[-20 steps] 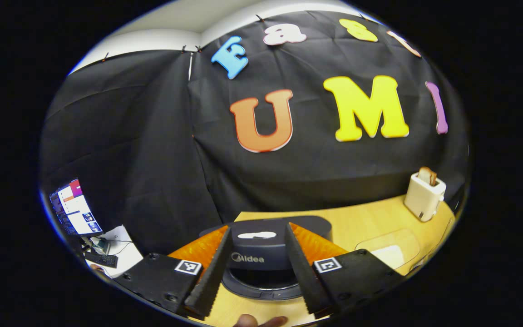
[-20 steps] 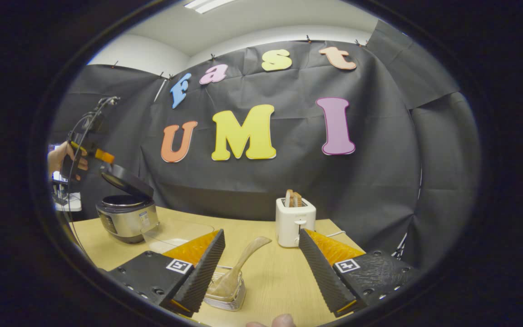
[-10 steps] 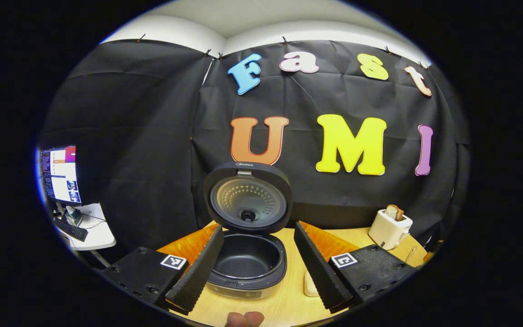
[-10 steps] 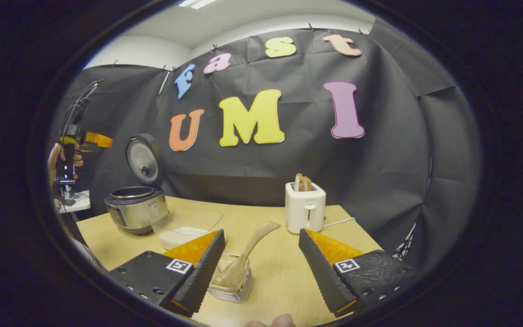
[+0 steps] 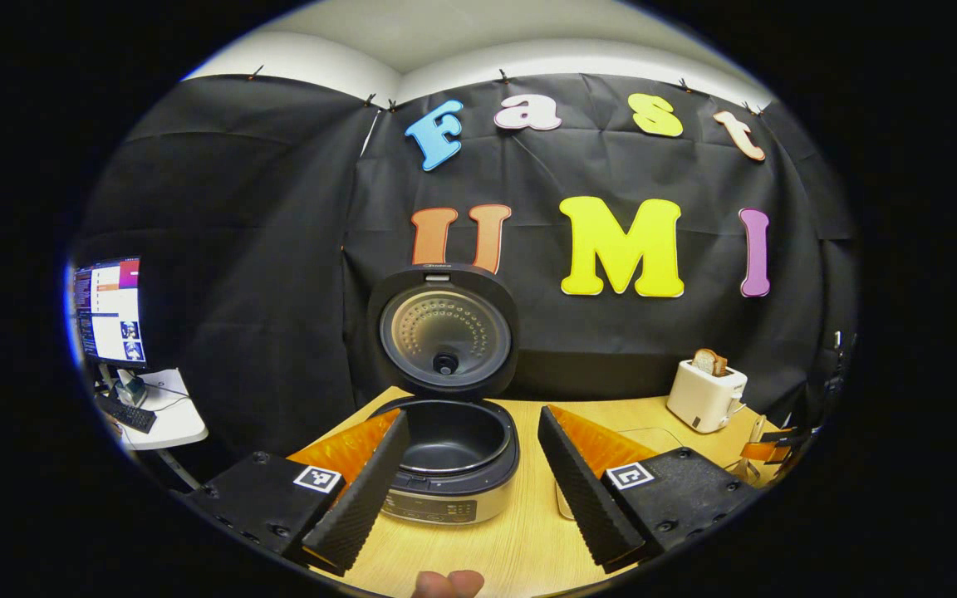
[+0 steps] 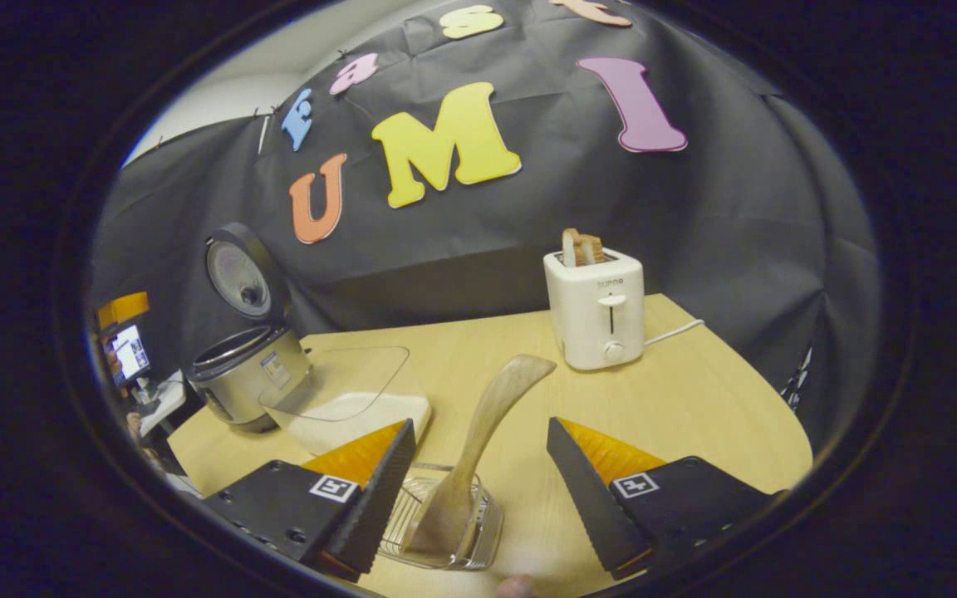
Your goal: Close the left gripper, press the button to open the rice cooker; take a wooden spoon from the chopstick holder with the right hand, scoop a spoonful of rice and pour it into the rice cooker, then put the wooden spoon back into the chopstick holder.
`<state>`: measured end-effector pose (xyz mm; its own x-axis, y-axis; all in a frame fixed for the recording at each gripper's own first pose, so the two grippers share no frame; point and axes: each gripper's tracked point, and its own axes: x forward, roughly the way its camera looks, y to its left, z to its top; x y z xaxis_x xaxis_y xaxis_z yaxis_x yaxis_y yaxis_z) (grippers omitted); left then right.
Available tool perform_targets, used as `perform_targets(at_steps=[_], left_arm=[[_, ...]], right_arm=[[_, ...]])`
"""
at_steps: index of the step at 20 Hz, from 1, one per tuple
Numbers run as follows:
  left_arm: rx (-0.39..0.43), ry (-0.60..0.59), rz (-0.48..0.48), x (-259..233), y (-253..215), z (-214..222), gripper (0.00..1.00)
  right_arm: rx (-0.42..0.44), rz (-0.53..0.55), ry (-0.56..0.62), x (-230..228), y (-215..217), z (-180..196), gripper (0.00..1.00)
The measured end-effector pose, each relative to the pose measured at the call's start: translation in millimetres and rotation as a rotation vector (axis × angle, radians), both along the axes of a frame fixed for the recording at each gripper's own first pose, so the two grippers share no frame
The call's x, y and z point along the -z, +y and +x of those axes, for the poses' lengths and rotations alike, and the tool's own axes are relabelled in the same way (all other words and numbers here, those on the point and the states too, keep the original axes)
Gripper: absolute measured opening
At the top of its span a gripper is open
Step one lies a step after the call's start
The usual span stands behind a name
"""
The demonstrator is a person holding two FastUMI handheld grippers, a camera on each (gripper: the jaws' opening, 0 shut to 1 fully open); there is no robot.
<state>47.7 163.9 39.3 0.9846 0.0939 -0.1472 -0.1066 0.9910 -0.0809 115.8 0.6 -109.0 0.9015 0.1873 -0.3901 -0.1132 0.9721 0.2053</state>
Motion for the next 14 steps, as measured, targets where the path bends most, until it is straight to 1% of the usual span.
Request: perform_targets(at_steps=[3,4,5,6,7,8,9,10,12,14], left_arm=[[-0.004,0.005,0.006,4.7,4.2,-8.0,0.99],[-0.013,0.013,0.002,8.7,8.2,-10.8,0.99],[-0.020,0.017,-0.002,10.1,10.7,-13.1,0.99],[-0.030,0.020,-0.004,11.0,14.1,-14.0,0.99],[-0.035,0.024,-0.008,12.0,16.6,-14.8,0.99],[-0.038,0.025,-0.011,12.5,18.1,-15.5,0.99],[-0.039,0.023,-0.011,12.0,19.5,-15.2,0.99],[-0.035,0.024,-0.013,12.4,17.9,-14.7,0.99],[-0.026,0.027,-0.014,13.6,13.1,-15.3,0.99],[-0.014,0.025,-0.011,15.5,8.3,-14.8,0.99]], right_arm=[[-0.006,0.012,0.023,6.6,3.7,10.4,0.80],[-0.024,0.038,0.046,10.3,10.2,12.2,0.67],[-0.022,0.050,0.053,11.7,11.8,14.7,0.60],[-0.016,0.048,0.056,11.4,8.5,14.7,0.38],[-0.023,0.070,0.059,11.1,11.5,13.8,0.29],[-0.045,0.109,0.052,7.1,18.8,13.0,0.17],[-0.054,0.122,0.039,0.7,19.4,11.3,0.01],[-0.060,0.110,0.032,-0.1,20.2,9.8,0.02],[-0.072,0.090,0.012,-7.2,22.9,2.3,0.01],[-0.065,0.066,-0.036,-22.3,21.5,-1.4,0.01]])
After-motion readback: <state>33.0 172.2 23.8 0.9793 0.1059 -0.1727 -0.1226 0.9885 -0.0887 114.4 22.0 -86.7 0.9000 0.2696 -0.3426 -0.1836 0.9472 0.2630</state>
